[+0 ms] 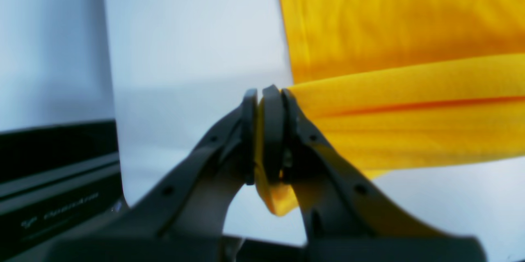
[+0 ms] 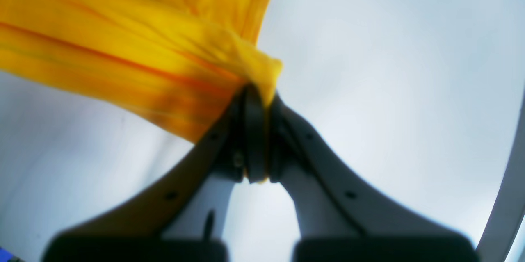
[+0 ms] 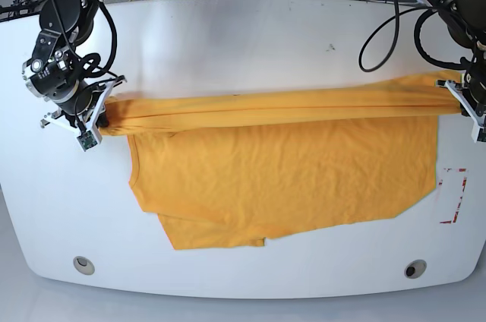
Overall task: Fold the T-shirt properly
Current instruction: 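Lay the shirt down with both grippers, folding its edge over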
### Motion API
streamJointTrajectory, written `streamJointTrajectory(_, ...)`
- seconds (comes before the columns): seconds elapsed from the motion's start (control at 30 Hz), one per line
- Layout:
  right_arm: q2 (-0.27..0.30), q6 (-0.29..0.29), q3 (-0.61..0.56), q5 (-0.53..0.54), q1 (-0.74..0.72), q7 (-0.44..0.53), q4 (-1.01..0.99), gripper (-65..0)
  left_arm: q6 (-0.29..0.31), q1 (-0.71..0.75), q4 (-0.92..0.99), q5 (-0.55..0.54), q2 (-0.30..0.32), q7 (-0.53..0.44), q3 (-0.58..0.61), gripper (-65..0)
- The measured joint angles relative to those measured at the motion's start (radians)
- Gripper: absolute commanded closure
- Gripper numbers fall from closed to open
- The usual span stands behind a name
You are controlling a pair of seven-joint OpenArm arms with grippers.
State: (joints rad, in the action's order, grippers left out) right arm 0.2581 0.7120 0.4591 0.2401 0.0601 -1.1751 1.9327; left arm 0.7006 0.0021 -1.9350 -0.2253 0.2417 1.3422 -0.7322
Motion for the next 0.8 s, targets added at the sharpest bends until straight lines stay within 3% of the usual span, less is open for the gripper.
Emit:
streamJointTrajectory(0.2, 0.002, -0.001, 0.002, 0.057, 0.025, -0.007, 0.003, 0.0, 0.000, 0.012, 0.000, 0.012, -0.003, -0.009, -0.009, 0.0)
streamJointTrajectory(0.43, -0.031, -0.005, 0.006, 0.045, -0.034, -0.008, -0.029, 0.0, 0.000, 0.005, 0.016, 0.051, -0.033, -0.122, 0.026, 0.0)
streamJointTrajectory(0.8, -0.048, -0.008, 0.006, 0.029, -0.192, -0.009, -0.261, 0.0, 0.002, -0.078, 0.254, 0.055, -0.018, -0.241, 0.060, 0.0)
